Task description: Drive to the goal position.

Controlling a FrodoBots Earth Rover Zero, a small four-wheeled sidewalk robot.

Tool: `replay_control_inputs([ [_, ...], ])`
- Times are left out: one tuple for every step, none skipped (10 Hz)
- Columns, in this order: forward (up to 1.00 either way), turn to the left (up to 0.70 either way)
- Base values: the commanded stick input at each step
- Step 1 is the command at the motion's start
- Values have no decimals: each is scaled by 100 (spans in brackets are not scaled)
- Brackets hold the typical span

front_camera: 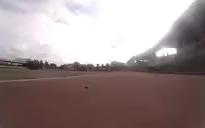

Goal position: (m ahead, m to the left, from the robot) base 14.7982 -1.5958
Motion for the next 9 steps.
replay_control_inputs([
  [70, 0],
  [70, 0],
  [70, 0],
  [70, 0],
  [70, -4],
  [70, -26],
  [70, -35],
  [70, -35],
  [70, -35],
])
